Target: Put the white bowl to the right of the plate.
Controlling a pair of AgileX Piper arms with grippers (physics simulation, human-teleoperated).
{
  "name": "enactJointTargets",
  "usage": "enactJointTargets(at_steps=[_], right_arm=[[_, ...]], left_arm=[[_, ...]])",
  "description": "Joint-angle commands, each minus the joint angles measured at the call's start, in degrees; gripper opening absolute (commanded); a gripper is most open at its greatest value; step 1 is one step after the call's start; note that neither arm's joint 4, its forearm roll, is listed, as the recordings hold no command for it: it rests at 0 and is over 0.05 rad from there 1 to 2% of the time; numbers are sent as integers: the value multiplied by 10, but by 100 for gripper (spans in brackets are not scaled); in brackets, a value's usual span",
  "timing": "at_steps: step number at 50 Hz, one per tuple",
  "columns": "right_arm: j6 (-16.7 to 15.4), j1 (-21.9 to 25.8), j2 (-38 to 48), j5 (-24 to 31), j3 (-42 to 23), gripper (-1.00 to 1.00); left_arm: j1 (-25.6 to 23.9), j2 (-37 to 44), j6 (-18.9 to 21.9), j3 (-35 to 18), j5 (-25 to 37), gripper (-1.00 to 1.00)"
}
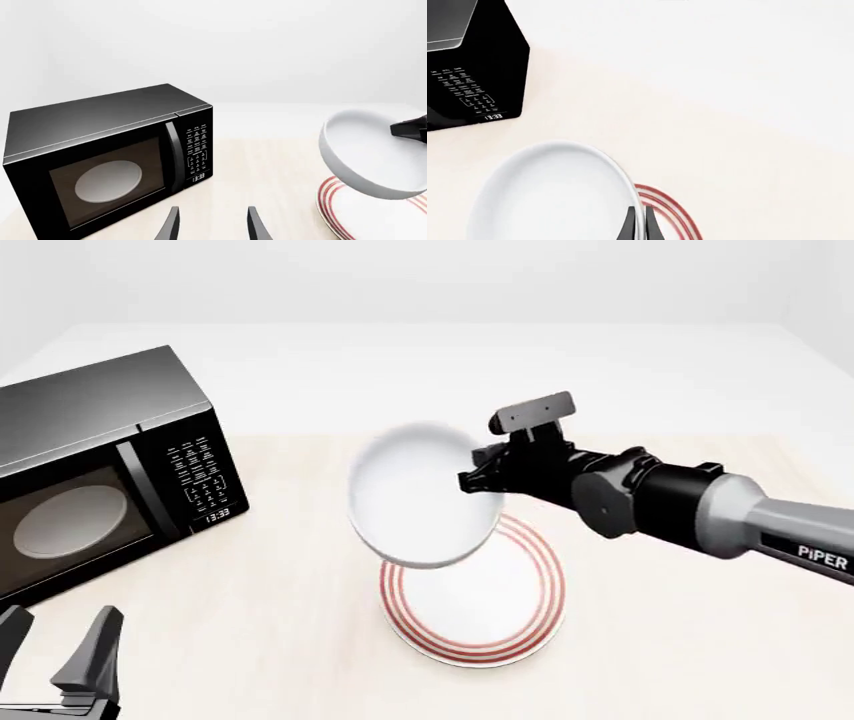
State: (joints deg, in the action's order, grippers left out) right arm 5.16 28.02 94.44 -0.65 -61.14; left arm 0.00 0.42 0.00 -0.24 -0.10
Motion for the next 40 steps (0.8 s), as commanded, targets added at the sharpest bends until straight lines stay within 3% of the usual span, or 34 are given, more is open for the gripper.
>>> enactJointTargets(at_steps=[1, 14, 40], right_arm=[[4, -77, -55, -7, 48, -100], [9, -154, -106, -8, 89, -100], [50, -288, -149, -57, 193, -100]], left_arm=[[0, 0, 0, 0, 0, 100], [0, 0, 0, 0, 0, 100], [0, 0, 0, 0, 0, 100]])
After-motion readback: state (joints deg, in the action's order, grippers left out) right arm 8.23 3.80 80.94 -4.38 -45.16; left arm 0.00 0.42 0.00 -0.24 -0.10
